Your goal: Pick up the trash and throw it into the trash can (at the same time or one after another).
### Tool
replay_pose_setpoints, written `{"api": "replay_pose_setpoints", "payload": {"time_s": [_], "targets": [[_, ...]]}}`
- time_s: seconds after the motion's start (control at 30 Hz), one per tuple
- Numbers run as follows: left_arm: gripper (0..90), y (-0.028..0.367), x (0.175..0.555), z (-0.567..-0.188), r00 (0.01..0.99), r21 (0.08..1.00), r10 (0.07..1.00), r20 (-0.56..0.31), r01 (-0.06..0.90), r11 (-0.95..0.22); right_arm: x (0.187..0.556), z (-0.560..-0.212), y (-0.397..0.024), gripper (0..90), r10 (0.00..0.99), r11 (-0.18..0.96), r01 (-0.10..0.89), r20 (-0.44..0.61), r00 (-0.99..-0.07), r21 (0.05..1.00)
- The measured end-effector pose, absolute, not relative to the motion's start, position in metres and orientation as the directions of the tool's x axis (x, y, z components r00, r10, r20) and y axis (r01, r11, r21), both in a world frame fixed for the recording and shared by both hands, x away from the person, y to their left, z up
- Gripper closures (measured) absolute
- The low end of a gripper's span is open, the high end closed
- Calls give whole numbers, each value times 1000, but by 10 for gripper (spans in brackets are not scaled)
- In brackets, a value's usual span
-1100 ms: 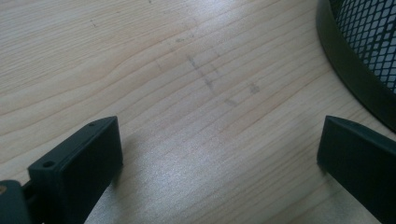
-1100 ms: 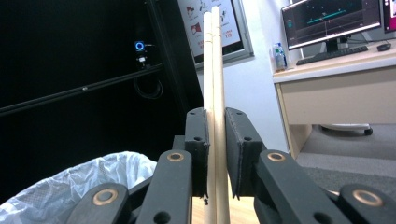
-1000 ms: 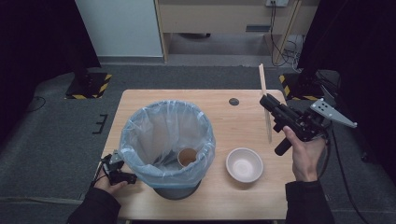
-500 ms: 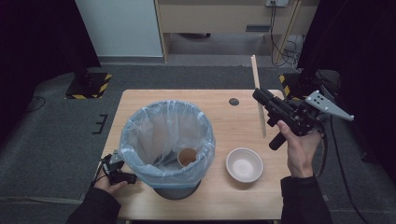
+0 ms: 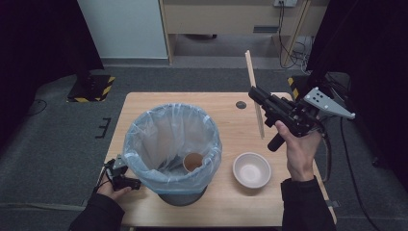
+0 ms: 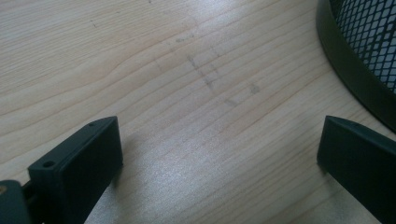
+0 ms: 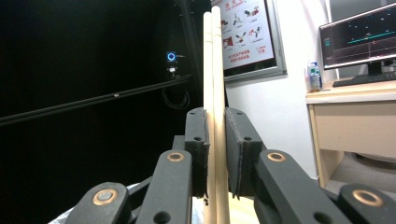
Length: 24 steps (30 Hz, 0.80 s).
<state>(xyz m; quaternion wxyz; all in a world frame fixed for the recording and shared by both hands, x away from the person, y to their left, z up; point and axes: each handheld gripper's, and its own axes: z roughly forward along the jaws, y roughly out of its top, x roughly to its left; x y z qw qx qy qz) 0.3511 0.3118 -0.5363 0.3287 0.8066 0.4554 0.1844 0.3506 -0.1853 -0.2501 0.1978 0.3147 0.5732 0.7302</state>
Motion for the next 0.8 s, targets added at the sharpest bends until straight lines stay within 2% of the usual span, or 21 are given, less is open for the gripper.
{"api": "replay_pose_setpoints", "payload": {"time_s": [0.8], "targets": [[0,312,351,-536,517,698,856,-2,614,-369,351,-237,-139,803,598,-236,64,197,-777,970]]}}
